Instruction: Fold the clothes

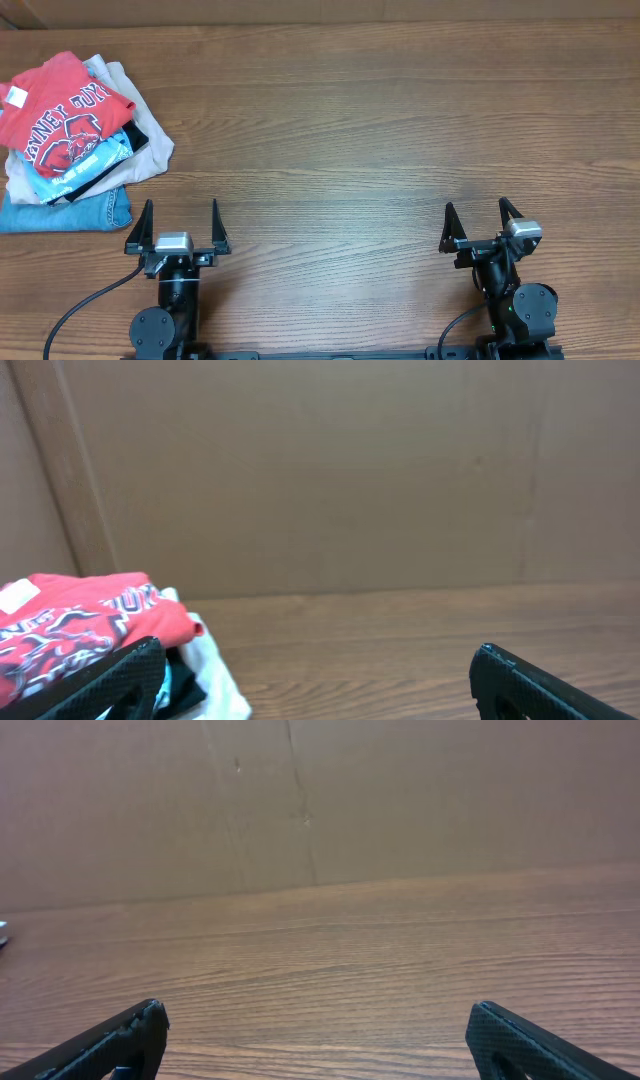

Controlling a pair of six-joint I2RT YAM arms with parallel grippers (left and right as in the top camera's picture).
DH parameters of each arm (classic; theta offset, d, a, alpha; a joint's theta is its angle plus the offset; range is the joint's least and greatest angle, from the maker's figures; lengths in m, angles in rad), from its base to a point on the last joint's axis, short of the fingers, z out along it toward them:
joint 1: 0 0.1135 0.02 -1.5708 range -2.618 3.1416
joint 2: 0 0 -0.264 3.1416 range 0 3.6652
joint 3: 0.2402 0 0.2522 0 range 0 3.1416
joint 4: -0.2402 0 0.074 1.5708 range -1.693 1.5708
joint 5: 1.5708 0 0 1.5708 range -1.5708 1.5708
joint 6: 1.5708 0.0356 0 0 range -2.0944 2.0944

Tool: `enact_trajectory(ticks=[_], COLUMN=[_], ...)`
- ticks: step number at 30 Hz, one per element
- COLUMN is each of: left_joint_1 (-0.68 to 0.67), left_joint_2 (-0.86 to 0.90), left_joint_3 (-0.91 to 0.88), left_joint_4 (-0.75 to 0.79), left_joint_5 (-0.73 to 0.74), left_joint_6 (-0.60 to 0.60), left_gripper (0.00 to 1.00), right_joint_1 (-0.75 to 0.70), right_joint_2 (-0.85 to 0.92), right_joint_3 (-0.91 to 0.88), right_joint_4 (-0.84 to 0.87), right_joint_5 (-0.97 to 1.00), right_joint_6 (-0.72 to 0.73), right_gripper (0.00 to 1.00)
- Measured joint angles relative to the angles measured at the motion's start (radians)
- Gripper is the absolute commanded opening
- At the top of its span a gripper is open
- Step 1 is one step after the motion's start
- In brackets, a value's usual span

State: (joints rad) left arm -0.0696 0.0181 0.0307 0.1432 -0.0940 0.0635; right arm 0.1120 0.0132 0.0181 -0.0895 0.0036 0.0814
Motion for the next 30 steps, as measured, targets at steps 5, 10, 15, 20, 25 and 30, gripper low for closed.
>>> enact_trajectory(ticks=[5,10,15,20,25,30], left_joint_1=[0.042,0.057,0.056,0.057,0.056,0.057], left_joint_2=[-0.002,-0.003,-0.004,-0.004,-0.004,-0.004], left_joint_3=[-0.013,-0.022,-0.023,-0.023,-0.023,-0.023], left_joint_4=[-0.059,-0.220,-0.219,-0.220,-0.220,-0.220], left_joint_5=[0.012,0.031,0.043,0.049,0.053,0.053], left_joint_6=[0.000,-0.001,-0.001,-0.001,-0.001,-0.001], left_gripper=[1.00,1.00,1.00,1.00,1.00,1.00], right_joint_1=[0.000,0.000,0.000,0.000,0.000,0.000], right_joint_2=[0.000,0.000,0.000,0.000,0.000,0.000], right_joint_3=[0.000,0.000,0.000,0.000,0.000,0.000], right_joint_4=[0.000,0.000,0.000,-0.001,-0.001,0.000], right_joint_5=[0.000,0.000,0.000,0.000,0.000,0.000], right_joint_6=[0.000,0.001,0.000,0.000,0.000,0.000], right_gripper=[1.00,1.00,1.00,1.00,1.00,1.00])
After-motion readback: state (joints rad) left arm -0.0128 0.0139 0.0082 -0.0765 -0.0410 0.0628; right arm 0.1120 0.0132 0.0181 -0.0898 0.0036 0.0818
